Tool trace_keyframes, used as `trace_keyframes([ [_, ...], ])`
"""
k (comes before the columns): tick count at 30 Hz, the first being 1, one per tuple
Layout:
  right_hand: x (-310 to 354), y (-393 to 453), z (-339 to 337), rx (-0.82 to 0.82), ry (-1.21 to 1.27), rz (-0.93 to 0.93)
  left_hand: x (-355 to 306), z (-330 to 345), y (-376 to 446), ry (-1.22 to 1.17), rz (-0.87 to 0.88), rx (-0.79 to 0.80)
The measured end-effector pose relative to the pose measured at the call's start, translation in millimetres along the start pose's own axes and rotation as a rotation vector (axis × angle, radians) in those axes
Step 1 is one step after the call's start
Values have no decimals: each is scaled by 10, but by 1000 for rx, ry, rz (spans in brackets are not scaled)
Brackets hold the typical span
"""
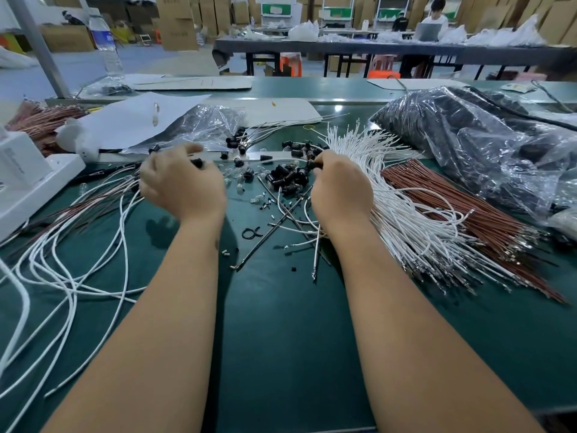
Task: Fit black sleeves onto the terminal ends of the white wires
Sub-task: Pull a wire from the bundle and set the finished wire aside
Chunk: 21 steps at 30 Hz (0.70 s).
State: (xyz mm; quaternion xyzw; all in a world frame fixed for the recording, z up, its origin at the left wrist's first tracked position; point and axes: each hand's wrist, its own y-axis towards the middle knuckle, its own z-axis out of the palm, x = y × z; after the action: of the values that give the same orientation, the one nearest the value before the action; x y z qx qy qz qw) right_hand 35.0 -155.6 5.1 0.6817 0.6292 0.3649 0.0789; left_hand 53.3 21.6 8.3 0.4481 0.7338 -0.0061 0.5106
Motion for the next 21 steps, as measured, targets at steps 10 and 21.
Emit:
trace_keyframes([
  [10, 127, -68, -15, 61, 41, -127, -166, 147, -241, 21, 623, 323],
  [21, 122, -52, -40, 75, 29, -103, -146, 169, -273, 86, 592, 297],
])
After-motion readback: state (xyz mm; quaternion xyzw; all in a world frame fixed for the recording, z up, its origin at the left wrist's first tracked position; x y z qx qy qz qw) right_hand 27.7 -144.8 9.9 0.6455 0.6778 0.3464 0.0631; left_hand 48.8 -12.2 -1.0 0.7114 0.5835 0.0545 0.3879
